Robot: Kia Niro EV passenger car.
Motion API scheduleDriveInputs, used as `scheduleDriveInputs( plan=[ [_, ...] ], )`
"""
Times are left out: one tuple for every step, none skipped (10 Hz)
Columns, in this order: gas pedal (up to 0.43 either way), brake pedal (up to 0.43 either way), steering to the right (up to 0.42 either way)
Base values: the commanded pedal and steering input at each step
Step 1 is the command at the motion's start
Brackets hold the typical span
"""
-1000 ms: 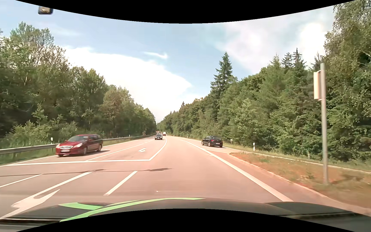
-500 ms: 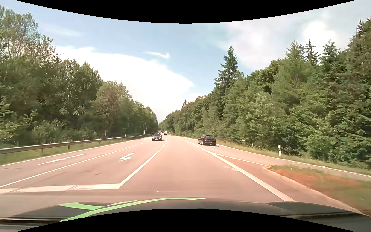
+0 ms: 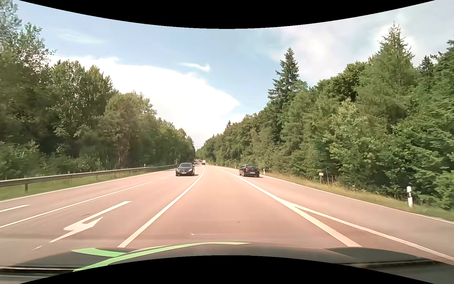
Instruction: Follow the waypoints while adhering to traffic rules and regulations
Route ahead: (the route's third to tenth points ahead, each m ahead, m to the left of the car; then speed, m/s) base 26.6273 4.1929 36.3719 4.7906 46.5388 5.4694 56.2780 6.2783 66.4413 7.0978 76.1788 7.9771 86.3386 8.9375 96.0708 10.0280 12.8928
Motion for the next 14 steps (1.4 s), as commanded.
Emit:
scheduleDriveInputs(
  plan=[
    [0.339,0.000,-0.010],
    [0.339,0.000,-0.010],
    [0.339,0.000,-0.010],
    [0.339,0.000,-0.010],
    [0.331,0.000,-0.010],
    [0.331,0.000,-0.010],
    [0.319,0.000,-0.010],
    [0.311,0.000,-0.010],
    [0.299,0.000,-0.010],
    [0.287,0.000,-0.010],
    [0.268,0.000,-0.010],
    [0.260,0.000,-0.010],
    [0.220,0.000,-0.010],
    [0.150,0.000,-0.010]
  ],
)
